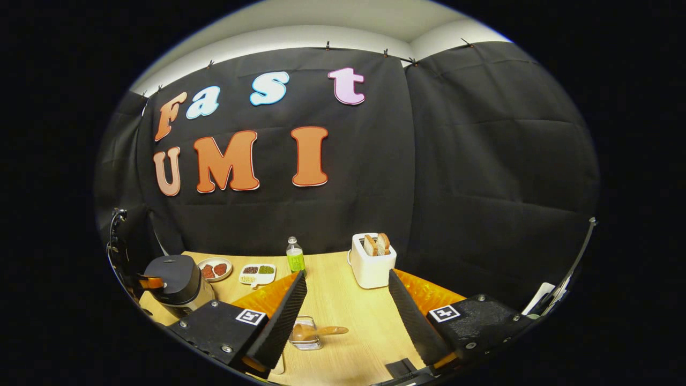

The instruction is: Close the left gripper, press the button to open the rice cooker; take a wooden spoon from the chopstick holder with the right hand, scoop a spoonful of rice and pour it into the rice cooker, then put the wooden spoon back into the chopstick holder.

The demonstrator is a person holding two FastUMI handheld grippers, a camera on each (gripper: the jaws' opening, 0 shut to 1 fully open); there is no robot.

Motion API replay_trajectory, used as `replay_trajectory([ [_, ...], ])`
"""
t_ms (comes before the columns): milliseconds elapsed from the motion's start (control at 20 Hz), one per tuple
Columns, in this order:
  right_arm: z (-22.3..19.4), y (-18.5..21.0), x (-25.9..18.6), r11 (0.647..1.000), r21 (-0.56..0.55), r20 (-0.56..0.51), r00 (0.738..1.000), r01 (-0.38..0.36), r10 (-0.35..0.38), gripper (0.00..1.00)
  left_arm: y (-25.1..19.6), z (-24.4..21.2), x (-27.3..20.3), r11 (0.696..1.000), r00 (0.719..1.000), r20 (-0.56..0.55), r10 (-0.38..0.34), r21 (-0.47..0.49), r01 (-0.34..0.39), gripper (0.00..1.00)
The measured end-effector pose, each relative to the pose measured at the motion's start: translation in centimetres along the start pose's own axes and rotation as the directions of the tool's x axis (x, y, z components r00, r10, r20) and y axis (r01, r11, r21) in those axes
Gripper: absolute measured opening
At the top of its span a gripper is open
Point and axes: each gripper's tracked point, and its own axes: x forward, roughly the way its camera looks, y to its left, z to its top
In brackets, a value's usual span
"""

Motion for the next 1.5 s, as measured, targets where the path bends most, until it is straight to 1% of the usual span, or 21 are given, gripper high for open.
replay_trajectory([
  [50, -0.2, 0.1, 0.1, 1.0, 0.004, -0.003, 1.0, -0.002, 0.002, 0.95, 0.1, 0.0, 0.0, 1.0, 1.0, 0.008, 0.007, -0.012, -0.007, 0.05],
  [100, -0.4, 0.0, 0.1, 1.0, 0.007, -0.008, 1.0, -0.002, 0.002, 0.95, 0.1, 0.0, 0.1, 0.999, 1.0, 0.026, 0.016, -0.034, -0.015, 0.05],
  [300, -0.9, -0.2, 0.1, 1.0, 0.013, -0.021, 1.0, -0.009, 0.009, 0.95, 0.1, -0.2, 0.1, 0.999, 1.0, 0.004, 0.019, -0.026, -0.019, 0.05],
  [350, -0.7, -0.1, 0.1, 1.0, 0.018, -0.017, 1.0, -0.012, 0.012, 0.95, 0.2, 0.7, 0.0, 1.0, 1.0, 0.021, 0.018, -0.022, -0.018, 0.02],
  [400, -0.7, -0.2, 0.1, 1.0, 0.021, -0.013, 1.0, -0.017, 0.017, 0.95, 0.2, 0.8, -0.2, 0.999, 1.0, 0.021, 0.016, -0.031, -0.015, 0.01],
  [450, -0.6, -0.3, 0.1, 1.0, 0.026, -0.008, 1.0, -0.018, 0.018, 0.95, 0.2, 0.9, -0.5, 0.999, 1.0, 0.006, 0.016, -0.048, -0.015, 0.04],
  [550, -0.4, -0.4, 0.1, 0.999, 0.04, 0.002, 1.0, -0.025, 0.025, 0.95, 0.2, 3.6, -2.3, 0.996, 0.997, 0.071, 0.024, -0.082, -0.018, 0.05],
  [600, -0.5, -0.5, 0.0, 0.998, 0.049, 0.005, 1.0, -0.029, 0.029, 0.95, 0.3, 5.7, -3.4, 0.996, 0.992, 0.125, 0.027, -0.093, -0.016, 0.04],
  [650, -0.6, -0.6, 0.1, 0.998, 0.058, 0.01, 0.999, -0.033, 0.032, 1.0, 0.4, 7.7, -4.7, 0.995, 0.984, 0.172, 0.038, -0.098, -0.022, 0.05],
  [750, -1.1, -0.7, 0.3, 0.997, 0.07, 0.012, 0.999, -0.037, 0.036, 1.0, 1.0, 11.5, -7.5, 0.995, 0.962, 0.268, 0.056, -0.098, -0.031, 0.04],
  [850, -1.9, -0.6, 0.5, 0.995, 0.085, 0.016, 0.999, -0.049, 0.048, 1.0, 0.7, 13.5, -10.2, 0.993, 0.946, 0.321, 0.048, -0.114, -0.012, 0.04],
  [900, -2.4, -0.6, 0.7, 0.994, 0.097, 0.016, 0.998, -0.057, 0.056, 0.95, 0.9, 13.9, -11.2, 0.993, 0.938, 0.343, 0.051, -0.118, -0.01, 0.04],
  [1000, -3.5, -0.3, 1.3, 0.988, 0.136, 0.015, 0.997, -0.077, 0.076, 0.95, 1.5, 15.1, -13.2, 0.993, 0.919, 0.386, 0.076, -0.117, -0.033, 0.04],
  [1200, -5.9, 0.4, 2.7, 0.963, 0.243, 0.028, 0.993, -0.114, 0.111, 0.94, 3.1, 16.2, -16.5, 0.989, 0.885, 0.443, 0.146, -0.099, -0.114, 0.04],
  [1250, -7.0, 0.5, 3.1, 0.957, 0.264, 0.018, 0.993, -0.117, 0.117, 0.94, 3.4, 16.5, -17.5, 0.987, 0.874, 0.46, 0.158, -0.098, -0.127, 0.04],
  [1300, -8.0, 0.6, 3.7, 0.952, 0.281, 0.005, 0.993, -0.118, 0.122, 0.94, 3.7, 16.7, -18.4, 0.985, 0.865, 0.472, 0.172, -0.102, -0.141, 0.02],
  [1400, -10.1, 0.9, 4.6, 0.944, 0.309, -0.031, 0.99, -0.118, 0.134, 0.95, 4.6, 16.8, -19.6, 0.98, 0.85, 0.488, 0.2, -0.093, -0.177, 0.02],
  [1450, -11.2, 1.0, 4.9, 0.944, 0.309, -0.049, 0.989, -0.117, 0.138, 0.95, 4.8, 16.8, -20.2, 0.978, 0.847, 0.49, 0.207, -0.096, -0.183, 0.05],
  [1500, -12.2, 1.0, 5.4, 0.945, 0.309, -0.065, 0.989, -0.109, 0.135, 0.95, 4.9, 16.4, -20.6, 0.978, 0.846, 0.492, 0.207, -0.11, -0.175, 0.05],
])
